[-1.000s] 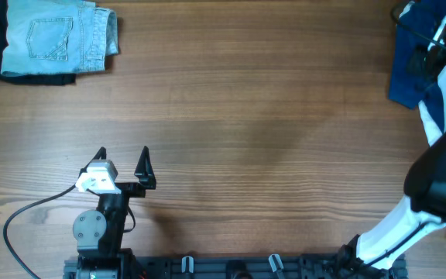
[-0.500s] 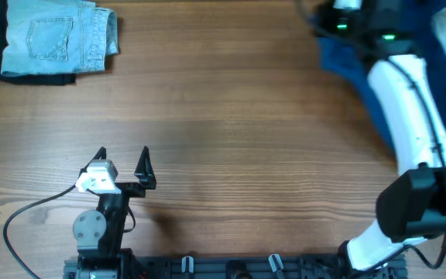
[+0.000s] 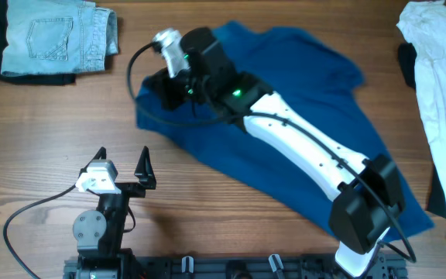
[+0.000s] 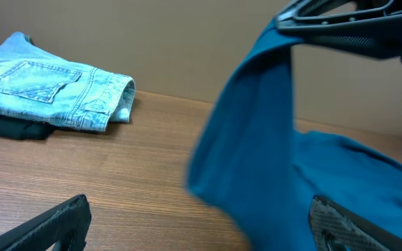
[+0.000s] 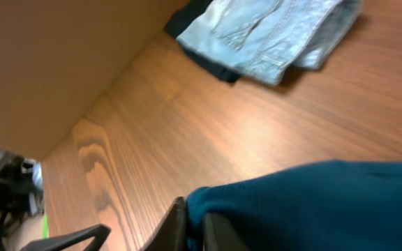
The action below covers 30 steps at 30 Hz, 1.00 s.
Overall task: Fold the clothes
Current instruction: 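Drag the teal shirt to table center and release it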
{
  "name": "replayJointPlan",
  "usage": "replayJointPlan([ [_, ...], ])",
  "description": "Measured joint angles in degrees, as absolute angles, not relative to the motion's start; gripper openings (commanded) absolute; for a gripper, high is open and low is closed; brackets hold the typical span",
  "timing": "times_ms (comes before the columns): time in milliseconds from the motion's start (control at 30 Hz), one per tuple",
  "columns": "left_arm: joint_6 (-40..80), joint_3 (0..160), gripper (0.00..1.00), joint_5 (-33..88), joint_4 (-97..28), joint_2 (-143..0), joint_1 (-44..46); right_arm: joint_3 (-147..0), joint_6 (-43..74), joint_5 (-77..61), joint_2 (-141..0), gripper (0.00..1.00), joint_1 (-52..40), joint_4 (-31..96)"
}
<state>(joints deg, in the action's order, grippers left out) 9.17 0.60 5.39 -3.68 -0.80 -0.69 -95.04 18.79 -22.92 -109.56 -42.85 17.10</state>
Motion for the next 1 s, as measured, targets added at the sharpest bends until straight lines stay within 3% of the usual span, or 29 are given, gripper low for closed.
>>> replayJointPlan([
  [100,9.2,0.6,1.0,5.4,-3.7,-0.8,-0.7,-95.1,18.8,-22.7,-109.6,0.18,-42.5,17.1],
  [200,9.2,0.6,1.0,5.4,-3.7,-0.8,-0.7,-95.4,18.2,-21.3,-109.5,0.3,-40.6,19.3],
  [233,9.2,0.6,1.0,5.4,-3.7,-0.8,-0.7,-95.5,18.0,-20.6,-109.3,0.42,-39.6,20.1],
  [300,9.2,0.6,1.0,5.4,-3.7,-0.8,-0.7,-95.8,17.6,-19.4,-108.7,0.86,-37.6,21.9],
  [333,9.2,0.6,1.0,5.4,-3.7,-0.8,-0.7,-95.9,17.6,-18.9,-108.0,0.99,-36.2,22.6],
  [1000,9.2,0.6,1.0,5.4,-3.7,-0.8,-0.7,-97.6,13.1,-7.5,-88.1,1.0,-19.3,45.5],
])
